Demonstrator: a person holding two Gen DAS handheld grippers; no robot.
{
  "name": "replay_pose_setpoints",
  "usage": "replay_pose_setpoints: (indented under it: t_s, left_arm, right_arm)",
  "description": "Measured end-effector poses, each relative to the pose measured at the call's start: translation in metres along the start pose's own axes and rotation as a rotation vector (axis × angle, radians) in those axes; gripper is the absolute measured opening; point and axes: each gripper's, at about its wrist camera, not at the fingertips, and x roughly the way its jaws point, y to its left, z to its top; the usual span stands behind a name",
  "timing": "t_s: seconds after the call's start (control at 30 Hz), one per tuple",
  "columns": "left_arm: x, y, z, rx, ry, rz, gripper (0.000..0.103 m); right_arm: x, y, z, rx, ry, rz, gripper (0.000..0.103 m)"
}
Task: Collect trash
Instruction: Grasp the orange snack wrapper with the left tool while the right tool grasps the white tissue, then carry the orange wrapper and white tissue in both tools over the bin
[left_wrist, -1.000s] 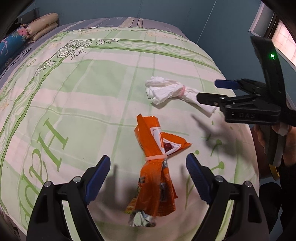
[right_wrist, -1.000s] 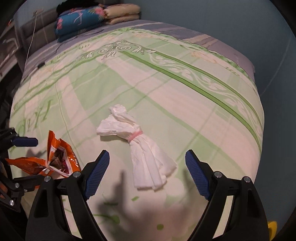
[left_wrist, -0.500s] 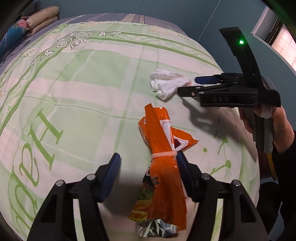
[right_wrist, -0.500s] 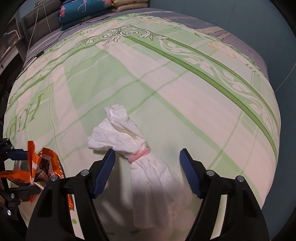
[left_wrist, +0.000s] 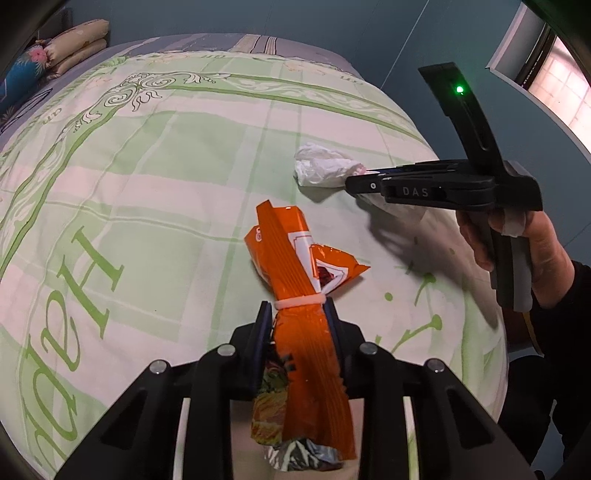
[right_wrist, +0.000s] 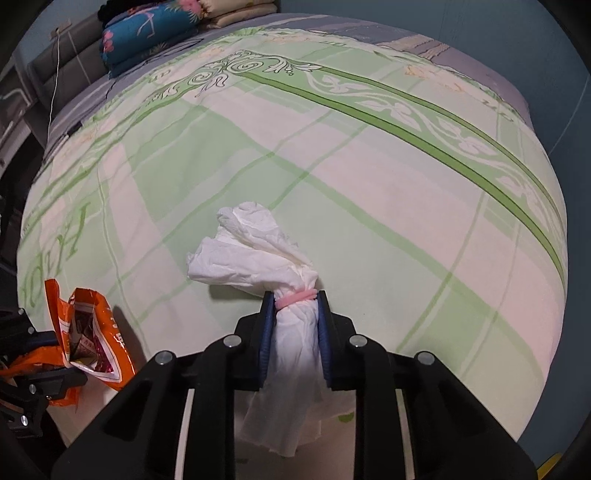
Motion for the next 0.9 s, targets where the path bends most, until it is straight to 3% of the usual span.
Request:
replay_pose_setpoints:
  t_s: [0.33,0.6,0.9]
  left_arm:
    - [-0.037,-0.006,-0.005,0.009,-0.067,-0.008,0.026]
    - [-0.064,-0.026,-0.009,0.031,-0.117,-0.027,0.026]
    - [-0.098,-0.068,-0.012,0.099,-0.188,-0.054,0.026]
  right_arm:
    - [-0.068,0.006,-0.016,0.041,-0.11,0.021,0.02]
    - [-0.127,0.016,-0.053,0.051,-0.184,0.037,0.02]
    - [-0.201,0.006,-0.104,0.132,-0.331,-0.025,0.02]
